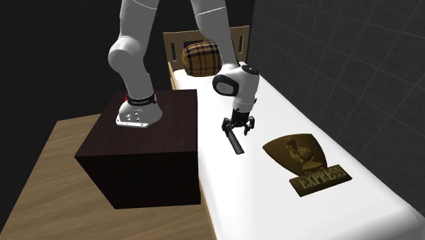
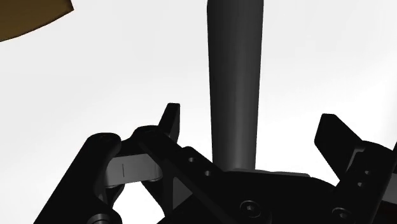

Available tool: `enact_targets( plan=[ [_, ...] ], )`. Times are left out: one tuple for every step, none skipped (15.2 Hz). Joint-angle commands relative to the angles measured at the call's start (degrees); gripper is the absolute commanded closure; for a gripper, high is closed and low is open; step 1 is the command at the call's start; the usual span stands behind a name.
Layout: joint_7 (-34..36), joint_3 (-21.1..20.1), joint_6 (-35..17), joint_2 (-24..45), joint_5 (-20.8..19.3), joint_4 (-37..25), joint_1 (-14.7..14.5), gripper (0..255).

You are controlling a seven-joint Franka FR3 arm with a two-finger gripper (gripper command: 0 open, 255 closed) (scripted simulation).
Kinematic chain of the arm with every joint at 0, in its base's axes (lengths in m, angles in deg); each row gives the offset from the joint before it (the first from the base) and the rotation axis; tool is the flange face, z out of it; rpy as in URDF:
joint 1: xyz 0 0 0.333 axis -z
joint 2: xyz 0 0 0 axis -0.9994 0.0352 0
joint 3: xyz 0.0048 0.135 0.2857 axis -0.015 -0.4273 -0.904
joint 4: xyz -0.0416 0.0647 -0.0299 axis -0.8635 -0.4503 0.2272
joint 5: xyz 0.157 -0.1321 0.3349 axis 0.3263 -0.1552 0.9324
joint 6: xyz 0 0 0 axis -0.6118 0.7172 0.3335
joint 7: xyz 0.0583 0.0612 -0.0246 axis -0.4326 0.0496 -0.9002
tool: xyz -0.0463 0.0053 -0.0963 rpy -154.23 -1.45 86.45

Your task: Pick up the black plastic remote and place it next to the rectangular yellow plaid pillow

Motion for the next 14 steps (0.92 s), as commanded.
enact_targets(
  plan=[
    [-1.95, -1.53, -1.19, 2.49, 0.51, -1.31, 1.29, 0],
    [-2.2, -1.98, -1.81, 3.33, 0.83, -1.56, 1.68, 0],
    [-2.44, -2.43, -2.42, 4.17, 1.14, -1.81, 2.07, 0],
    [-2.68, -2.87, -3.02, 5.02, 1.43, -2.09, 2.45, 0],
    [-2.9, -3.3, -3.61, 5.87, 1.7, -2.37, 2.84, 0],
    [-3.12, -3.72, -4.2, 6.72, 1.96, -2.66, 3.21, 0],
    [-3.44, -4.36, -5.11, 8.07, 2.34, -3.15, 3.8, 0],
    [-3.43, -4.37, -5.11, 8.07, 2.32, -3.15, 3.81, 0],
    [-3.43, -4.37, -5.11, 8.06, 2.32, -3.15, 3.81, 0],
    [-3.43, -4.37, -5.11, 8.07, 2.32, -3.15, 3.81, 0],
    [-3.43, -4.37, -5.11, 8.07, 2.32, -3.15, 3.81, 0],
    [-3.43, -4.37, -5.11, 8.07, 2.32, -3.15, 3.81, 0],
    [-3.43, -4.37, -5.11, 8.07, 2.32, -3.15, 3.81, 0],
    [-3.43, -4.37, -5.11, 8.07, 2.32, -3.15, 3.81, 0]
  ],
)
